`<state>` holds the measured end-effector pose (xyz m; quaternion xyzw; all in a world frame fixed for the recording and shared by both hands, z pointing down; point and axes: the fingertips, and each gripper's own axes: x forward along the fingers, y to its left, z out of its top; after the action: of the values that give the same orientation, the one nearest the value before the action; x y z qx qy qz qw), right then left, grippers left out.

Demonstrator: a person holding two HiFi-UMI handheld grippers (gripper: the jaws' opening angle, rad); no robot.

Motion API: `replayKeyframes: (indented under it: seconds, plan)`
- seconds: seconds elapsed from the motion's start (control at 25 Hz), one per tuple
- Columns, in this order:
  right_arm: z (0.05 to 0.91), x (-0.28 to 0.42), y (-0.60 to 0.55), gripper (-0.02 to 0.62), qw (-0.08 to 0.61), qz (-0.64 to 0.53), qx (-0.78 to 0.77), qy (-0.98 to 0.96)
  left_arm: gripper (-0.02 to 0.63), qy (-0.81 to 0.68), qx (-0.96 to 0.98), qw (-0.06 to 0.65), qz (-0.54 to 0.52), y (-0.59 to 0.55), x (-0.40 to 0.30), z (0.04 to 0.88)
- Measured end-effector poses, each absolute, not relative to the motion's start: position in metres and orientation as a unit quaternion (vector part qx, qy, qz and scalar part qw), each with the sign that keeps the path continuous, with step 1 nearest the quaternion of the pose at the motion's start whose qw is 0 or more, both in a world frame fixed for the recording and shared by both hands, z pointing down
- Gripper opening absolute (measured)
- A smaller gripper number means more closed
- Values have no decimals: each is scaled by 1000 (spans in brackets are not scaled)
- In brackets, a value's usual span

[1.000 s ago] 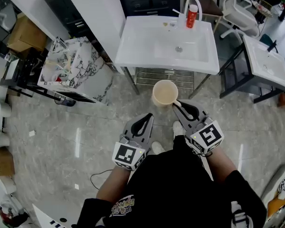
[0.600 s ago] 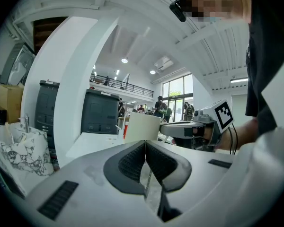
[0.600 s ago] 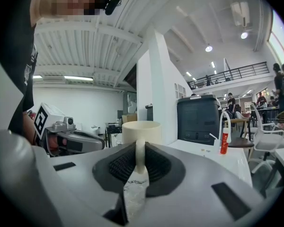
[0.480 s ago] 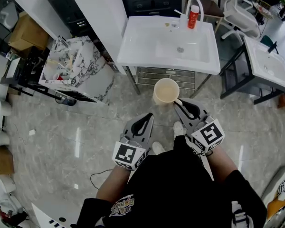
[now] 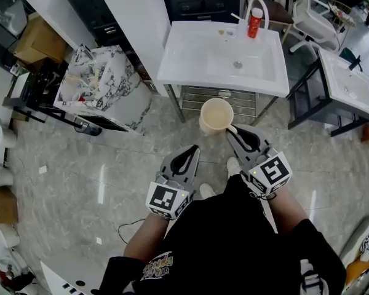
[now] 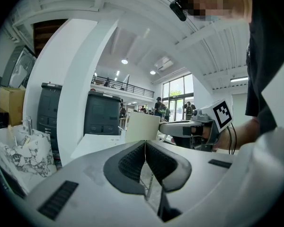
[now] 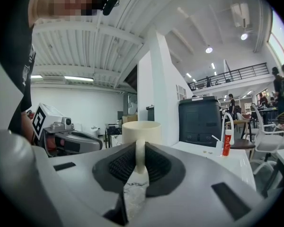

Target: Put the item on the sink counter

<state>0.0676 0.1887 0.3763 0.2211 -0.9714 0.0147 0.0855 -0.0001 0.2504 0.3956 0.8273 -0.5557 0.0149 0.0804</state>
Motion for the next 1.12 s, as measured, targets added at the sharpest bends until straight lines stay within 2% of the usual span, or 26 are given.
replayKeyframes:
  seconds: [0.48, 1.12]
  plan:
    - [378, 54, 160, 94, 90, 11, 214, -973, 17, -570, 817, 85, 6, 229, -14, 399]
    - [387, 31, 48, 94, 94, 21, 192, -977, 17, -585, 805, 95, 12, 126, -27, 405]
